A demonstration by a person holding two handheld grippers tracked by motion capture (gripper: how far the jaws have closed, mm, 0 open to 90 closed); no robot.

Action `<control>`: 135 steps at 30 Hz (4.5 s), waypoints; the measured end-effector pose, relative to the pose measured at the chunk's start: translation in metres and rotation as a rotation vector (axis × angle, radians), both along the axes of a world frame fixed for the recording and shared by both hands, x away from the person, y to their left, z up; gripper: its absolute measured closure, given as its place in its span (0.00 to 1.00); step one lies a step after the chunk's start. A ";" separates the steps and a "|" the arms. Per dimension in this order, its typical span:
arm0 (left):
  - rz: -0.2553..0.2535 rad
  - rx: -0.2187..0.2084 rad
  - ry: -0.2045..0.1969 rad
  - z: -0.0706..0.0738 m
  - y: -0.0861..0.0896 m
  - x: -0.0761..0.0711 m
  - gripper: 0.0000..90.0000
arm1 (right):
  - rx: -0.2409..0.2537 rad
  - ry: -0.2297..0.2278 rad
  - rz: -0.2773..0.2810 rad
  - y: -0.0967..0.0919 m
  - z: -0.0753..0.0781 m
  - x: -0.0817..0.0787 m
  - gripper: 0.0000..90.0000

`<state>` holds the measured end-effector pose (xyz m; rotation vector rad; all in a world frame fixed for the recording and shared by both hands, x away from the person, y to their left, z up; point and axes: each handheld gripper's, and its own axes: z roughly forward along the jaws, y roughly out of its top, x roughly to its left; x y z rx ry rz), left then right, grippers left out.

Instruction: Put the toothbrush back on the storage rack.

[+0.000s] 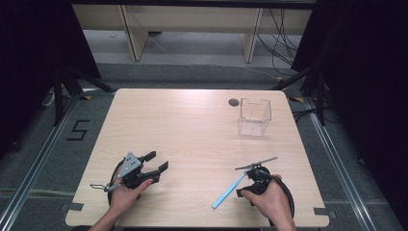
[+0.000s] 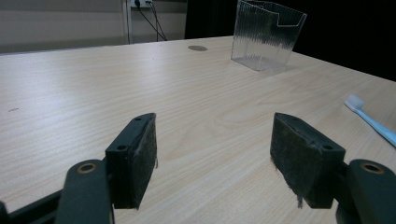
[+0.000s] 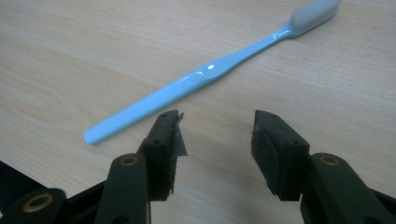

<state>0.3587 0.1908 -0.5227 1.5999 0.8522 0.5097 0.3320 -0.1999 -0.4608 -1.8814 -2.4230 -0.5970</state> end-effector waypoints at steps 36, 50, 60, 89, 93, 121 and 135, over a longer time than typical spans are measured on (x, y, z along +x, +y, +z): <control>-0.012 -0.003 0.002 0.000 0.000 0.000 0.35 | -0.062 0.176 -0.337 0.043 -0.007 0.037 0.57; -0.013 -0.005 0.005 0.000 0.001 0.000 0.35 | -0.077 0.300 -0.447 0.060 -0.011 0.043 0.61; -0.014 -0.004 0.004 0.000 0.000 0.000 0.34 | -0.160 0.266 -0.379 0.063 -0.013 0.043 0.68; -0.016 -0.006 0.004 0.000 0.000 0.000 0.34 | -0.235 0.244 -0.132 0.054 -0.012 0.043 0.88; -0.017 -0.007 0.002 0.000 -0.001 0.000 0.34 | -0.225 0.215 -0.145 0.051 -0.008 0.041 0.88; -0.015 -0.013 0.007 0.000 0.000 -0.002 0.34 | -0.174 -0.104 -0.016 0.023 0.019 0.024 0.88; -0.019 -0.025 0.001 -0.001 -0.001 -0.001 0.34 | -0.076 -0.239 -0.024 0.006 0.021 0.021 0.88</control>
